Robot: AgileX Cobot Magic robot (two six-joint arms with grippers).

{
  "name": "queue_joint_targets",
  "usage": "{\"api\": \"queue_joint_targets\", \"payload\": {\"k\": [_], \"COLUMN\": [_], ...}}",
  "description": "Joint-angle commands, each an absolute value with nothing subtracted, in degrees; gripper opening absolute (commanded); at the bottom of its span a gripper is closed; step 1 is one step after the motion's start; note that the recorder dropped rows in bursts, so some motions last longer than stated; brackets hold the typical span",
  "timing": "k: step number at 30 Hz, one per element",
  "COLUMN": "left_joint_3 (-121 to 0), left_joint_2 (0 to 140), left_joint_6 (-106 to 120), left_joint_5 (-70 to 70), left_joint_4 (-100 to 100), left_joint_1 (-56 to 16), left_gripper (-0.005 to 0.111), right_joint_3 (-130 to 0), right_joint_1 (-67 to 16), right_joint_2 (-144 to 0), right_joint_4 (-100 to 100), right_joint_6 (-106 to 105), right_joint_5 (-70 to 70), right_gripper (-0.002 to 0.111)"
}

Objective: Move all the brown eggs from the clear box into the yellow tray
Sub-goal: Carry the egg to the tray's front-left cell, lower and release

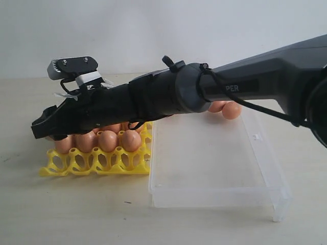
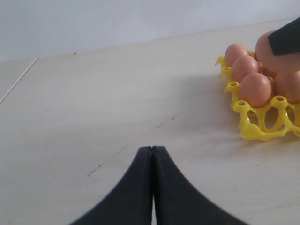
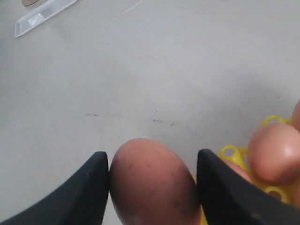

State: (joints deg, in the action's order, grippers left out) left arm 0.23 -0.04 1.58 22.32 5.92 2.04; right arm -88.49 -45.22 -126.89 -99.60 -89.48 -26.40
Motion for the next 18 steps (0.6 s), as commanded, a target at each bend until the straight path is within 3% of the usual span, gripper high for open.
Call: {"api": "queue_joint_targets", "payload": {"k": [1, 18], "left_joint_3": [0.00, 0.00], "left_joint_2": [0.00, 0.00], "left_joint_6": [1.28, 1.28], "left_joint_5": [21.79, 21.79], "left_joint_4": [5.78, 5.78], "left_joint_1": [1.70, 1.70], "left_gripper": [0.000, 0.000], "right_joint_3": [-89.02, -89.02], "right_joint_1": [-45.26, -45.26], "right_joint_2": [-127.07, -126.56], "right_joint_4": [-99.95, -99.95], "right_joint_6": [-88.36, -91.69], "right_joint_5": [-25.05, -22.14], "right_gripper": [0.000, 0.000]}}
